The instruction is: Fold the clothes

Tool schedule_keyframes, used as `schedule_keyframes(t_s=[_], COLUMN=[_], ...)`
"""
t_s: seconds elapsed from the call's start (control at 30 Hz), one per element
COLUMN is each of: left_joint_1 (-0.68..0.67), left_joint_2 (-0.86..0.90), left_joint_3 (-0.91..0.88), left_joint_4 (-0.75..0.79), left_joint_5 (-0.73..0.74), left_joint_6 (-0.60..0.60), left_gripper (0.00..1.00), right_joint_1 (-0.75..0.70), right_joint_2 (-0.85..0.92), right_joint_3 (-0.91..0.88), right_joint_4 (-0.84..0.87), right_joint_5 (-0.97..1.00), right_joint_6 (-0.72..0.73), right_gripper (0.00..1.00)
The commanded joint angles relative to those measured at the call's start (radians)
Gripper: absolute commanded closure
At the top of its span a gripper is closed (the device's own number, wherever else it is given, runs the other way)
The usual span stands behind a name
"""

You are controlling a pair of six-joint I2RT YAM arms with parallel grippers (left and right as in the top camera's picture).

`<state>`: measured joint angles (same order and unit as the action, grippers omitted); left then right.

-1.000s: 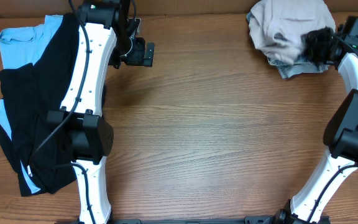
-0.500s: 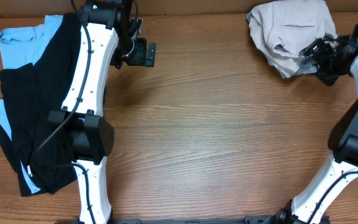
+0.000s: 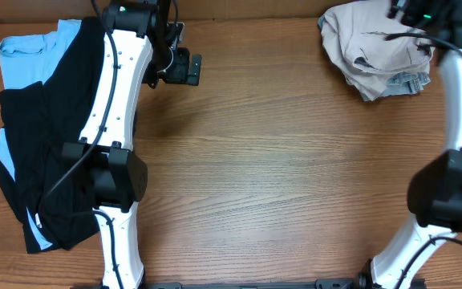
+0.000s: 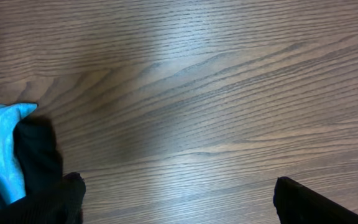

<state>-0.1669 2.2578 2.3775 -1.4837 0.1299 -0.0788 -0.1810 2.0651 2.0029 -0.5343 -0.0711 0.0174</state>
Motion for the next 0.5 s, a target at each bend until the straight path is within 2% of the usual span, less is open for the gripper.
schedule_keyframes(t_s=[0.0, 0.17, 0.47], left_joint_1=[-0.005, -0.005, -0.005], left_joint_2=[0.011, 0.011, 0.011], left_joint_3=[0.011, 0.011, 0.011], left_joint_4=[0.005, 0.007, 0.009], left_joint_5=[-0.006, -0.006, -0.007], left_joint_6=[-0.011, -0.011, -0.011], left_gripper=[0.00, 0.00, 0.00], right_joint_1=[0.024, 0.023, 0.000], right_joint_2=[0.105, 0.235, 0.431], right_joint_3=[0.006, 0.006, 0.006], right_joint_4=[0.058, 0.081, 0.011], right_joint_5=[0.153, 0.157, 0.164], right_joint_6=[-0.052, -0.051, -0.048], right_gripper=[0.00, 0.00, 0.00])
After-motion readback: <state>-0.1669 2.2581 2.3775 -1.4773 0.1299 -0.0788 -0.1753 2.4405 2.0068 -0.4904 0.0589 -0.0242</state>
